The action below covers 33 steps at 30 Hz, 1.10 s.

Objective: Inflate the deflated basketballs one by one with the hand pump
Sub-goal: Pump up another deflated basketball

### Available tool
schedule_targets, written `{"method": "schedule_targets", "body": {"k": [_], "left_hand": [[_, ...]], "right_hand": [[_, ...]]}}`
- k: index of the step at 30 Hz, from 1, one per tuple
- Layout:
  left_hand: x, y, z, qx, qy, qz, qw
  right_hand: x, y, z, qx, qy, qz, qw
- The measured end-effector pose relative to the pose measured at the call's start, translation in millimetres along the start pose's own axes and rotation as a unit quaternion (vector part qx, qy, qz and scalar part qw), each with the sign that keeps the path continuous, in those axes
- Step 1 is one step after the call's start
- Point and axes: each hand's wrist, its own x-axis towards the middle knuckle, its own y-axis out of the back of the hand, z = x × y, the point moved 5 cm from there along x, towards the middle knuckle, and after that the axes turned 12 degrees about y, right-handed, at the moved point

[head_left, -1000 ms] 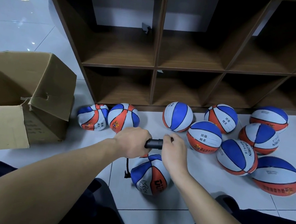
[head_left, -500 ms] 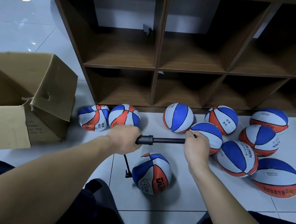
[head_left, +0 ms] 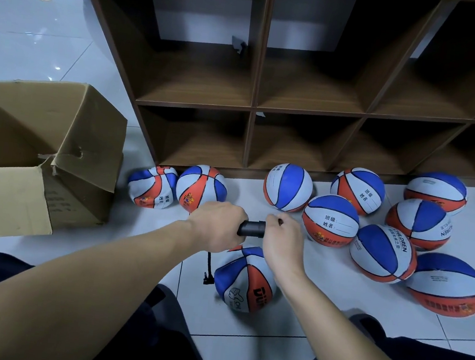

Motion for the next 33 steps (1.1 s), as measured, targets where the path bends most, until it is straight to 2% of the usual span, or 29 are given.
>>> {"method": "schedule_targets", "body": {"k": [12,20,28,33], "left_hand": [[0.0,0.2,-7.4,-0.021,-0.005,0.013,1.000],[1.7,0.5,-42.5,-0.037,0.037,0.009,0.999],[-0.7,5.6,-18.6,-0.019,0.023,0.020,0.999],[-2.8,6.1,-6.2,-0.012,0.009,0.024,1.000]], "right_hand": [[8.7,12.3,-1.2,-0.013,0.003,-0.017,1.000],[36.2,58.0,15.3,0.049,-0.089,0.070,0.992],[15.2,35.2,-2.1,0.016,-0.003,0.061,0.998],[4.4,12.3,-5.6,0.003,0.004,0.026,1.000]]}}
